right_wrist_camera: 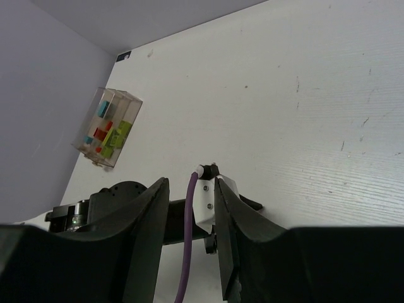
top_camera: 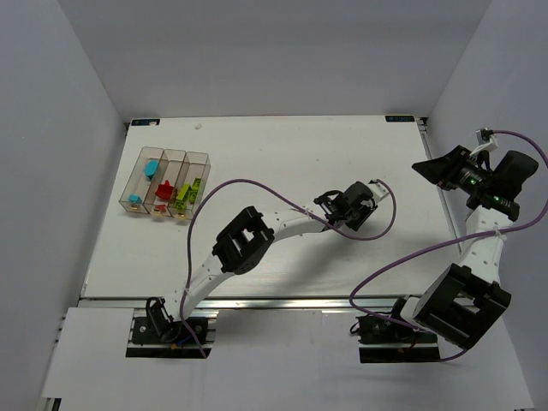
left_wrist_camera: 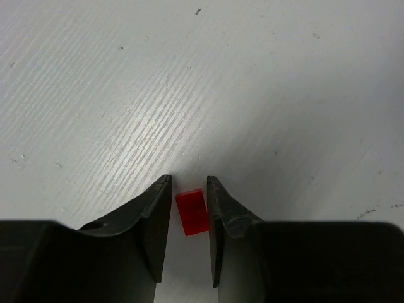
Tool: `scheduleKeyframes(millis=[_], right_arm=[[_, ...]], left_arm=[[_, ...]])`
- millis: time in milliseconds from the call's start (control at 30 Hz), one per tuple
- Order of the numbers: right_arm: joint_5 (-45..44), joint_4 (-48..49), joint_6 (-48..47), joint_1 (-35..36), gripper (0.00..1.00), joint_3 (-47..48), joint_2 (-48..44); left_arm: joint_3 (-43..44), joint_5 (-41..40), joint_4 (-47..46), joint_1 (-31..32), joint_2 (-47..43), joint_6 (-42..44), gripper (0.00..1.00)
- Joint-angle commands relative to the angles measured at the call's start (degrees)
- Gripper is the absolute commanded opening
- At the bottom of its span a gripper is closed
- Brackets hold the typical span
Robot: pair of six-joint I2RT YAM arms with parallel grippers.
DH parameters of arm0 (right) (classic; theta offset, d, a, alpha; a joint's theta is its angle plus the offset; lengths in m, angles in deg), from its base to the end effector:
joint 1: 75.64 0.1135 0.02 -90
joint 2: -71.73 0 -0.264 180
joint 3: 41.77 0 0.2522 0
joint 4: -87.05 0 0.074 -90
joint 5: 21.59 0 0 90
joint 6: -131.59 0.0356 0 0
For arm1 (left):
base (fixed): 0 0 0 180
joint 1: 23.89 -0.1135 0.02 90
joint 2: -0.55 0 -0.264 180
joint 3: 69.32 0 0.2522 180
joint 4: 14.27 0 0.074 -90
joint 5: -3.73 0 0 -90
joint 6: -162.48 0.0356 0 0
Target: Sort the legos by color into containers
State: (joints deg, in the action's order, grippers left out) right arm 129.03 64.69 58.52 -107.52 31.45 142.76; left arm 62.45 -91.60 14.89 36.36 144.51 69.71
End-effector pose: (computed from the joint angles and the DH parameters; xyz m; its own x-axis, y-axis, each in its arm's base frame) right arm 0.2474 -0.1173 0.3413 -0.4069 0.4213 -0.8105 -0.3313 0.7588 0.5608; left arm 0.2818 -0.4864 0.1433 -0.3675 0.5461 -0.7528 0.8130 0.5817 0.0250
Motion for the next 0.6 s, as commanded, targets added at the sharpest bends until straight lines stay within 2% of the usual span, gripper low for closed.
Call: scheduleKeyframes(millis=[0, 300, 467, 567], right_arm=[[1.6, 2.3, 0.9, -0.4, 0.41, 0.0, -1.2], [1.5, 3.0, 1.4, -0.5, 0.41, -0.2, -1.2], [1.3, 3.2, 1.4, -0.5, 0.41, -0.4, -1.2], [1.4, 3.2, 1.5, -0.7, 0.41, -0.5, -1.2]], left_arm=[[-1.2, -2.1, 7.8, 0.4, -1.8, 0.0, 0.4], [-4.0, -3.9, 8.5, 0.4, -3.7, -0.4, 0.42], [-3.7, -3.3, 9.2, 0.4, -3.2, -0.7, 0.37], [-3.8, -3.0, 9.6, 0.4, -3.2, -0.8, 0.28]])
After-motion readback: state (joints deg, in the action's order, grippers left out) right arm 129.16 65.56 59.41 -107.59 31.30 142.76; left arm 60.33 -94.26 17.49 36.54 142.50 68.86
